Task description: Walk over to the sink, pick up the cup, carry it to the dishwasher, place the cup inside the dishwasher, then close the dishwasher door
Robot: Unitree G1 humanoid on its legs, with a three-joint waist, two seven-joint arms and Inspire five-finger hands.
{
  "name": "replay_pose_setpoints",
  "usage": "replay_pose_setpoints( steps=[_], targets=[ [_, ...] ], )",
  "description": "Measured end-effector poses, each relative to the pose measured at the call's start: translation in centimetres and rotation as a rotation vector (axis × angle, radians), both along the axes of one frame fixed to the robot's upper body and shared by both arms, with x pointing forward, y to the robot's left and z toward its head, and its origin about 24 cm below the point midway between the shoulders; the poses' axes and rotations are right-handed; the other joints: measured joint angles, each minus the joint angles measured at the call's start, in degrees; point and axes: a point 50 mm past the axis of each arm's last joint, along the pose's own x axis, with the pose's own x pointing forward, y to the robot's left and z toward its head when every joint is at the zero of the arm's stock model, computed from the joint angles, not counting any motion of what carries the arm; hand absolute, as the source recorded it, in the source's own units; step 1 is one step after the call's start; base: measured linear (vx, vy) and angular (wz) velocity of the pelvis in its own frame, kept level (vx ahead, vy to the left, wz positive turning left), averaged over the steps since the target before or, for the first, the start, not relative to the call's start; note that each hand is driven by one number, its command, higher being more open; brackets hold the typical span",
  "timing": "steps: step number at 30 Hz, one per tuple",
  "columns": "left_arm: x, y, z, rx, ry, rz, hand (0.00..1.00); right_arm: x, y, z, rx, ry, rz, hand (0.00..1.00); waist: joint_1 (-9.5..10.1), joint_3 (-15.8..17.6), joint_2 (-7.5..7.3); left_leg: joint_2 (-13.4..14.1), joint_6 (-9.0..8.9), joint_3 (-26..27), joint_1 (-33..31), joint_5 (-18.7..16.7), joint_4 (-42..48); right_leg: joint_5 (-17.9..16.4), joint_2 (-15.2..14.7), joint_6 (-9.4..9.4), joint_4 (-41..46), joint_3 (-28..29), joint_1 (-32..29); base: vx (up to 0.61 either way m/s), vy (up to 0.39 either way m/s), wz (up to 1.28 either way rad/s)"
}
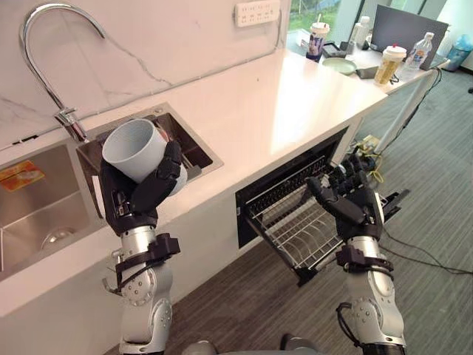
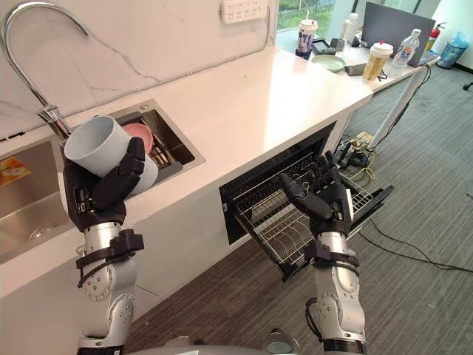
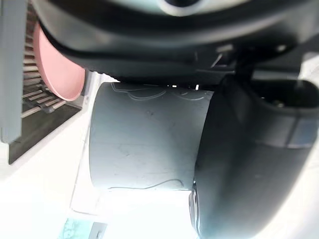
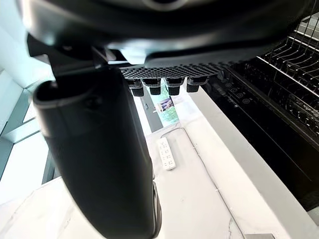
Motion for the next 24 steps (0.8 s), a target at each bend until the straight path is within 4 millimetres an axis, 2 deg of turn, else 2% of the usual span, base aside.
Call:
replay_pose_setpoints(
  steps=[2, 3, 4, 5, 6, 7, 10, 18, 24],
  targets=[
    [-0.1, 0.5, -1.1, -0.012, 0.046, 0.03, 0.0, -0.1, 0.2, -0.4, -0.002, 0.014, 0.013, 1.0, 0.02, 0.78, 1.16, 0.83, -0.1, -4.59, -2.6, 0.24, 9.46, -0.75, 0.39, -0.34, -0.38, 0.57, 2.64, 0.1, 0.022, -0.1],
    [-0.2, 0.8, -1.5, -0.022, 0.063, 0.045, 0.0, -0.1, 0.1, -0.4, 0.0, 0.013, 0.013, 1.0, 0.12, 1.64, 1.08, 0.6, -0.47, -6.12, -4.16, 0.33, 13.59, -1.04, 0.0, -0.28, -0.74, 1.08, 4.14, 0.12, 0.081, -0.32],
    [-0.3, 0.7, -1.7, -0.019, 0.07, 0.04, 0.0, -0.2, 0.0, -0.4, 0.009, 0.007, 0.002, 1.0, 0.36, 1.58, 1.16, -1.85, -1.33, -7.8, -4.16, -0.42, 6.75, -1.25, -1.53, 0.34, -0.72, 2.03, 4.82, 0.09, 0.096, -0.35],
    [-0.3, 0.5, -1.6, -0.017, 0.062, 0.032, 0.0, -0.2, -0.2, -0.3, 0.006, -0.001, -0.005, 1.0, 0.34, 1.36, 1.5, -2.69, -1.24, -7.87, -3.92, 0.31, 2.13, -1.39, -1.92, 0.78, -0.53, 2.42, 4.6, 0.06, 0.136, -0.39],
    [-0.2, 0.2, -1.5, -0.013, 0.049, 0.016, 0.0, -0.2, -0.3, -0.2, -0.001, -0.008, -0.008, 1.0, 0.45, 0.85, 2.23, -3.38, -0.71, -7.73, -3.37, 6.08, -2.77, -1.45, -2.25, 1.88, -0.11, 3.31, 4.07, 0.08, 0.144, -0.48],
    [0.0, -0.1, -1.3, 0.003, 0.041, -0.008, 0.0, -0.4, 0.0, -0.5, 0.006, 0.0, 0.004, 1.0, 0.55, -0.28, 1.2, -5.7, -0.52, -5.28, -0.86, 7.47, -7.1, -1.07, -4.29, 3.05, -0.51, 4.61, 3.95, 0.15, 0.163, -0.43],
    [1.2, -1.1, 0.0, 0.04, -0.013, -0.079, 0.0, -0.4, 0.5, -0.4, 0.022, -0.021, 0.039, 1.0, -0.27, -0.81, -0.38, -9.27, 0.65, -3.72, 1.34, 10.76, -14.26, 0.38, -7.16, 4.52, -3.09, 4.84, 3.68, 0.15, 0.103, -0.14],
    [1.5, -2.2, 0.3, 0.057, -0.033, -0.154, 0.0, -0.2, 1.6, 0.8, 0.05, -0.114, 0.144, 1.0, -0.23, -1.27, -0.61, -9.78, 0.13, -3.55, 5.32, 13.65, -22.37, 1.8, -6.63, 4.72, -4.97, 3.45, 4.67, 0.05, -0.009, 0.0],
    [1.8, -2.3, -0.7, 0.068, 0.015, -0.176, 0.0, 0.2, 2.5, 1.6, 0.11, -0.194, 0.249, 1.0, -0.04, -1.9, -1.8, -9.9, 0.53, -2.66, 6.08, 15.1, -25.07, 4.43, -6.31, 5.24, -7.03, 2.63, 4.47, -0.02, 0.015, -0.06]
  ],
)
